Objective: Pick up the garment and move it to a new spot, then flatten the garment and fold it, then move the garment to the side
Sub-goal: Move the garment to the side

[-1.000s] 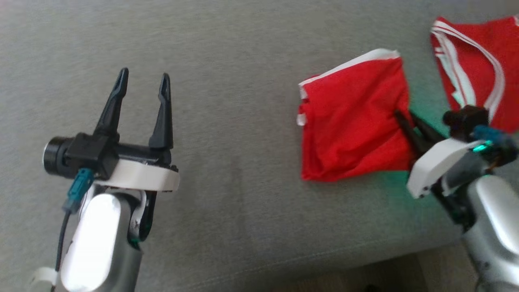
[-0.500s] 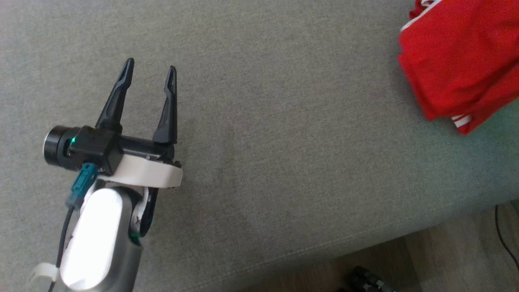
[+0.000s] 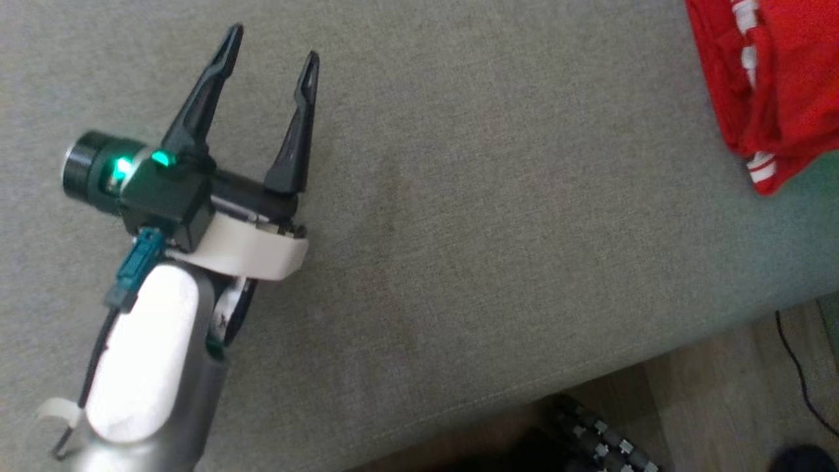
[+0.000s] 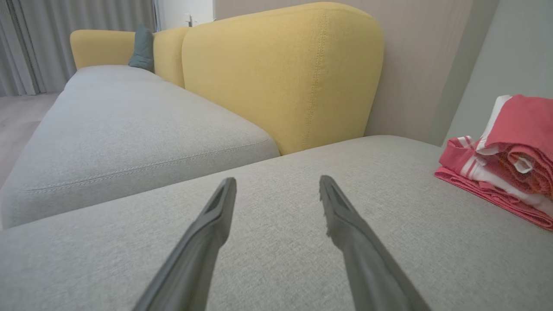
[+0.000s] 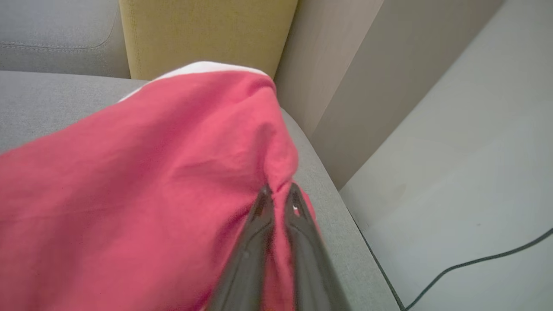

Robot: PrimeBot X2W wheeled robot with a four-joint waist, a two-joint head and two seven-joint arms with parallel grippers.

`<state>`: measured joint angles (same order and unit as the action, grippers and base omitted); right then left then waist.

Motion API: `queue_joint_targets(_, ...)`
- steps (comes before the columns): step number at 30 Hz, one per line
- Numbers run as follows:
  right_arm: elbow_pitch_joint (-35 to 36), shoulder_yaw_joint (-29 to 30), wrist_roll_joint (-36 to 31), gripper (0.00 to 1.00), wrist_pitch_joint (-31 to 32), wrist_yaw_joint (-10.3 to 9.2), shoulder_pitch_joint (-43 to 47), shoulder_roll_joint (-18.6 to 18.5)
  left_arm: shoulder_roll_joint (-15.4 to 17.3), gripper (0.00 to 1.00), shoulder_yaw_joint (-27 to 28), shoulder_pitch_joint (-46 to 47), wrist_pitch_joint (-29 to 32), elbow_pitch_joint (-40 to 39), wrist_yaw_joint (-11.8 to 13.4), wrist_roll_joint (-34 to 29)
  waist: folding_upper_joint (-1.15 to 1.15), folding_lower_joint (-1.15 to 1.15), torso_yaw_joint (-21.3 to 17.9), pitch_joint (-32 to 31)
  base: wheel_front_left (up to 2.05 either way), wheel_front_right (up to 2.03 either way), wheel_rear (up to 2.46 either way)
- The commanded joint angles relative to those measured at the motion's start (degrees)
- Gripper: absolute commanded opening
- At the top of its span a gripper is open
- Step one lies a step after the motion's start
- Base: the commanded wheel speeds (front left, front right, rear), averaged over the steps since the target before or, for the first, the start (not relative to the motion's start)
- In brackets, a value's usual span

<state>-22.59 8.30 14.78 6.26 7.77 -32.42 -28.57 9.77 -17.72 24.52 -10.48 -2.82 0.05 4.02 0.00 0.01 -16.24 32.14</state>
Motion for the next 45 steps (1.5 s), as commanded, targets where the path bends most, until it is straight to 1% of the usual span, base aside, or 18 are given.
queue_joint_targets(1, 1.4, 0.7, -0.4, 0.00, -1.1, -0.28, -1.1, -1.2, 1.2, 1.00, 1.4, 1.6, 0.4, -2.6, -0.2, -0.7, 0.00, -0.01, -0.6, 1.5, 0.00, 0.00, 0.00)
queue_joint_targets(7, -2.2, 4.8, -6.7, 0.00, -4.4, -0.28, -3.7, 2.1, 1.4, 1.00, 0.0, 4.4, 1.2, -3.6, -1.0, -1.3, 0.00, -0.01, -0.5, 4.3, 0.00, 0.00, 0.00)
queue_joint_targets(8, -2.9, 5.6, -7.9, 0.11, -4.7, -0.28, -4.0, 2.6, 1.3, 1.00, -0.2, 4.7, 1.2, -3.6, -1.1, -1.4, 0.00, -0.01, -0.3, 4.6, 0.00, 0.00, 0.00)
queue_joint_targets(9, -3.6, 6.4, -8.9, 0.25, -5.1, -0.28, -4.2, 3.2, 1.2, 1.00, -0.5, 5.1, 1.2, -3.5, -1.2, -1.4, 0.00, -0.01, -0.1, 4.7, 0.00, 0.00, 0.00)
queue_joint_targets(10, -4.9, 8.5, -10.7, 0.95, -5.8, -0.28, -4.5, 4.4, 1.1, 1.00, -0.9, 5.5, 1.0, -3.3, -1.3, -1.4, 0.00, -0.01, 0.3, 4.9, 0.00, 0.00, 0.00)
queue_joint_targets(11, -5.5, 9.9, -11.7, 1.00, -6.0, -0.28, -4.6, 5.0, 1.0, 1.00, -1.0, 5.6, 0.9, -3.1, -1.3, -1.3, 0.00, -0.01, 0.5, 4.9, 0.00, 0.00, 0.00)
queue_joint_targets(16, -5.8, 16.1, -16.1, 1.00, -7.9, -0.28, -3.1, 9.4, 0.8, 1.00, -0.9, 5.0, -0.1, -1.9, -0.8, -0.6, 0.00, -0.01, 1.4, 3.5, 0.00, 0.00, 0.00)
queue_joint_targets(19, -4.1, 17.6, -16.6, 1.00, -9.9, -0.28, -1.1, 12.1, 0.8, 1.00, -0.4, 3.8, -0.7, -1.0, -0.2, 0.0, 0.00, -0.01, 1.8, 1.7, 0.00, 0.00, 0.00)
queue_joint_targets(21, -2.0, 17.3, -16.3, 1.00, -11.3, -0.28, 0.6, 14.0, 0.8, 1.00, 0.0, 2.7, -1.1, -0.5, 0.4, 0.5, 0.00, -0.01, 2.0, 0.1, 0.00, 0.00, 0.00)
queue_joint_targets(26, 5.1, 13.8, -15.0, 1.00, -12.5, -0.28, 5.8, 18.2, 0.5, 1.00, 1.3, -0.7, -2.0, 0.8, 1.9, 2.1, 0.00, -0.01, 3.2, -4.3, 0.00, 0.00, 0.00)
queue_joint_targets(32, 13.7, 6.8, -13.4, 1.00, -11.5, -0.28, 12.1, 21.9, -0.4, 1.00, 2.9, -4.8, -2.9, 2.6, 3.8, 4.3, 0.00, -0.01, 6.4, -9.5, 0.00, 0.00, 0.00)
queue_joint_targets(33, 13.7, 6.8, -13.4, 1.00, -11.5, -0.28, 12.1, 21.9, -0.4, 1.00, 2.9, -4.8, -2.9, 2.6, 3.8, 4.3, 0.00, -0.01, 6.4, -9.5, 0.00, 0.00, 0.00)
queue_joint_targets(36, 16.9, 3.5, -12.4, 1.00, -10.6, -0.28, 14.8, 23.1, -0.8, 1.00, 3.9, -7.0, -3.3, 3.4, 4.7, 5.3, 0.00, -0.01, 8.4, -12.0, 0.00, 0.00, 0.00)
queue_joint_targets(39, 18.6, -0.2, -11.4, 1.00, -9.7, -0.28, 16.8, 23.8, -0.9, 1.00, 5.0, -9.2, -3.6, 4.1, 5.7, 6.2, 0.00, -0.01, 10.3, -14.3, 0.00, 0.00, 0.00)
queue_joint_targets(45, 20.0, -4.6, -10.0, 1.00, -8.5, -0.28, 18.9, 24.7, -0.5, 1.00, 6.6, -12.6, -3.9, 4.8, 6.7, 7.5, 0.00, -0.01, 13.8, -17.4, 0.00, 0.00, 0.00)
